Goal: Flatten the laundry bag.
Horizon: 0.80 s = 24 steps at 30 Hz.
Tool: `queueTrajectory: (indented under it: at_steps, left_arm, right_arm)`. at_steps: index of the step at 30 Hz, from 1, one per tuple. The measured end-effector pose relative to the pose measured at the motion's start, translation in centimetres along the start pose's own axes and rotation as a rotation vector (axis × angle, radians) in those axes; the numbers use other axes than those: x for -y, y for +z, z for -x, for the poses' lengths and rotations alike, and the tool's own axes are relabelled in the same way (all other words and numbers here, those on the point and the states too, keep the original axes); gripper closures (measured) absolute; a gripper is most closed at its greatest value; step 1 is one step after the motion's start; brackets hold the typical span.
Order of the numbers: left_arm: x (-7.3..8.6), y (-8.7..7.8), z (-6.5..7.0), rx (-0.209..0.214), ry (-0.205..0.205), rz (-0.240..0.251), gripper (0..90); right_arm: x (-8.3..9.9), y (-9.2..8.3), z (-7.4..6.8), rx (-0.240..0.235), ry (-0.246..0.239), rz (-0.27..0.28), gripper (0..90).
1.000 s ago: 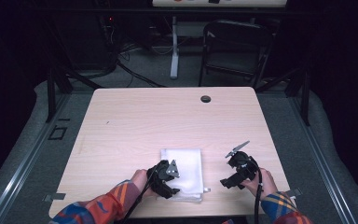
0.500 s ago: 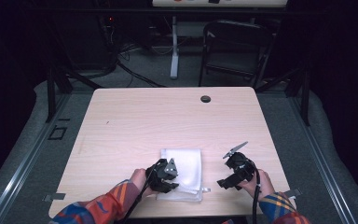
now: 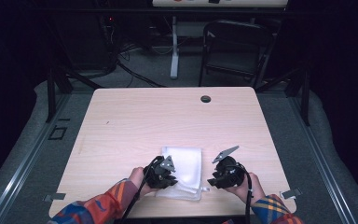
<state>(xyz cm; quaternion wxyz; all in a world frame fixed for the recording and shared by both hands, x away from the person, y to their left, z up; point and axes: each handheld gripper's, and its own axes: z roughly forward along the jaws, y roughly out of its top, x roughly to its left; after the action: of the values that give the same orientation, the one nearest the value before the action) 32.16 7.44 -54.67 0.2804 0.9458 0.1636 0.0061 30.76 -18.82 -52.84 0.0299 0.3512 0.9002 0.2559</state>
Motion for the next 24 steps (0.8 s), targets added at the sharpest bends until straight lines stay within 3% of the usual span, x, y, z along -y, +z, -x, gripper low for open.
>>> queueTrajectory:
  at_steps: [1,9,16,24]
  left_arm:
    - [0.0,-0.1,0.0,-0.002,-0.001,0.005,84.4]
    - [0.0,-1.5,-0.5,0.003,-0.049,0.062,84.7]
    - [0.0,-2.4,-1.2,0.001,-0.114,0.113,84.7]
    - [0.0,-2.8,-1.5,0.006,-0.142,0.128,84.6]
  right_arm:
    - [-0.2,0.2,-0.5,-0.008,-0.027,0.002,73.2]
    - [-0.3,0.9,-1.6,-0.032,-0.055,-0.018,83.4]
    - [-0.6,1.6,-2.3,-0.048,-0.082,-0.027,87.1]
    - [-1.5,2.8,-3.3,-0.040,-0.117,-0.015,87.5]
